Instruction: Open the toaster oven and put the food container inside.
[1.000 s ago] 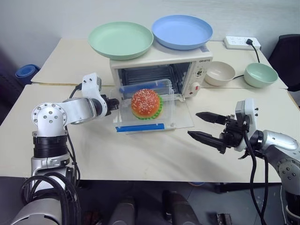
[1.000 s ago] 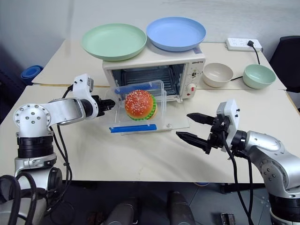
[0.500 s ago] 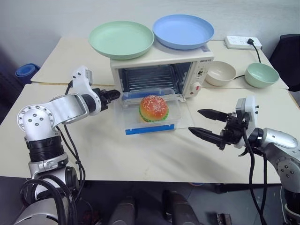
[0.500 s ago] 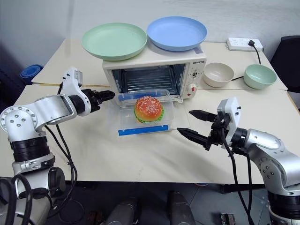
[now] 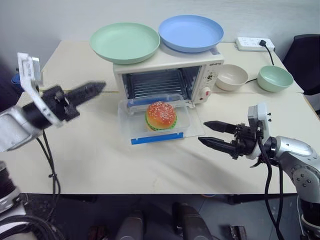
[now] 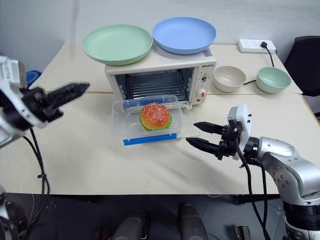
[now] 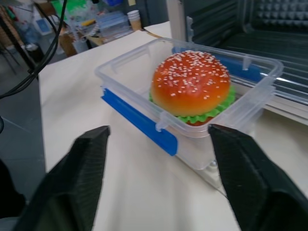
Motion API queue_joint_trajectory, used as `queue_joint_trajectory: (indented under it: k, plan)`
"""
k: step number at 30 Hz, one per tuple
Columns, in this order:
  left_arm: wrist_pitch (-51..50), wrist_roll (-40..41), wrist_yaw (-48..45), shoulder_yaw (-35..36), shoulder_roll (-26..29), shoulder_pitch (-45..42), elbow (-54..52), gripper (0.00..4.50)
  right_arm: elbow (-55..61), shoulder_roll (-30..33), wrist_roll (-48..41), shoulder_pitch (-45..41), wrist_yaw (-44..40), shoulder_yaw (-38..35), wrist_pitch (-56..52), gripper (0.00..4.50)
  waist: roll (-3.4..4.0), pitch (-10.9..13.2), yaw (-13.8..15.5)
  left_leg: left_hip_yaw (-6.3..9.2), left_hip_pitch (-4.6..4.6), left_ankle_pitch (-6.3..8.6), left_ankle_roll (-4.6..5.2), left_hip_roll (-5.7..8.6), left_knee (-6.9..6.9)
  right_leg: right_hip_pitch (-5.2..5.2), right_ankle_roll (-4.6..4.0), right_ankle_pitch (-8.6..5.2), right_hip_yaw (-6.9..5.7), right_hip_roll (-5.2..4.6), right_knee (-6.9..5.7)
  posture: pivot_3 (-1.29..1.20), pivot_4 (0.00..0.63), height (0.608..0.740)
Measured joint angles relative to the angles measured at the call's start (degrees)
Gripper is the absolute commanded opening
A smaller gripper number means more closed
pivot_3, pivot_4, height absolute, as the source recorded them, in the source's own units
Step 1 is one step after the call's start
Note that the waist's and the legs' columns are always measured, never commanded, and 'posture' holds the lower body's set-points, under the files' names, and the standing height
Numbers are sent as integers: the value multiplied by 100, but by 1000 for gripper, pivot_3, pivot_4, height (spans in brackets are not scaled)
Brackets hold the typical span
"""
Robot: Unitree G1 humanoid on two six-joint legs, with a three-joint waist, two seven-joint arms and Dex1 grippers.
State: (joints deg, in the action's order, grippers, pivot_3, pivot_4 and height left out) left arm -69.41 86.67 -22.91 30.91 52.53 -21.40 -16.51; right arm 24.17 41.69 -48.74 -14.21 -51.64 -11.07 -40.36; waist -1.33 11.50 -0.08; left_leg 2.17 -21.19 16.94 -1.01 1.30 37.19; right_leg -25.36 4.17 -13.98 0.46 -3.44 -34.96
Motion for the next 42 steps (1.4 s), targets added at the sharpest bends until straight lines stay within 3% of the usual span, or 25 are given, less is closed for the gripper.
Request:
queue_joint_trajectory:
  k: [3,4,6,9,11,18,24,29,33,42]
  plan:
    - [522,-1124,-1420,-617,414,700,-449,16,50,-103,64,-33,20,326,4,1105,0,0,2,2,-1,2,7,-9,0,1,-35,-20,1,-4,10,0,150,740]
    - [821,-1559,-1774,-847,477,863,-549,0,53,-168,151,-42,46,500,7,734,0,0,2,2,-2,1,8,-12,0,2,-88,-50,4,-3,15,0,150,740]
    - [1372,-2280,-2280,-1288,487,1035,-621,0,50,-316,338,-75,141,826,18,51,0,0,4,3,-3,-1,10,-14,1,2,-89,-51,13,-4,14,0,150,740]
    - [2040,-3131,-2634,-1822,448,1080,-630,0,42,-476,583,-152,247,1136,54,16,0,0,4,4,-5,1,12,-15,0,2,-82,-46,23,-5,15,0,150,740]
    - [2366,-3601,-2683,-2122,301,1036,-608,0,4,-615,861,-236,335,1381,162,16,0,0,4,6,-7,3,16,-15,0,1,-6,-4,24,-6,15,0,150,740]
    - [2892,-4955,-1919,-3022,-878,104,122,0,-912,-1581,1931,-972,1158,1884,562,16,0,0,-5,7,-8,3,17,-12,3,-4,20,14,0,-3,2,0,150,740]
    - [3072,-5471,-1484,-3131,-1581,-591,647,0,-1856,-2040,2490,-1650,1402,1899,969,16,0,0,-17,7,-10,4,16,-8,3,-10,25,17,-1,-5,-5,0,150,740]
    - [3167,-5759,-1353,-3123,-1828,-801,1027,0,-2441,-2216,2747,-1908,1411,1898,1251,16,0,0,-17,8,-12,4,15,-9,4,-12,25,17,-3,-3,-6,0,150,740]
    - [3458,-6057,-909,-3016,-2300,-1430,1808,0,-3602,-2658,3055,-2744,1658,1849,1810,16,0,0,-23,4,-10,-7,16,-3,12,-10,27,34,-2,1,-13,0,150,740]
    - [3750,-6298,-481,-2596,-2601,-1939,2763,0,-4761,-3059,3435,-3272,1955,1561,2697,16,0,0,-72,3,-27,-7,12,-10,1,-18,30,36,-2,-5,-9,0,150,740]
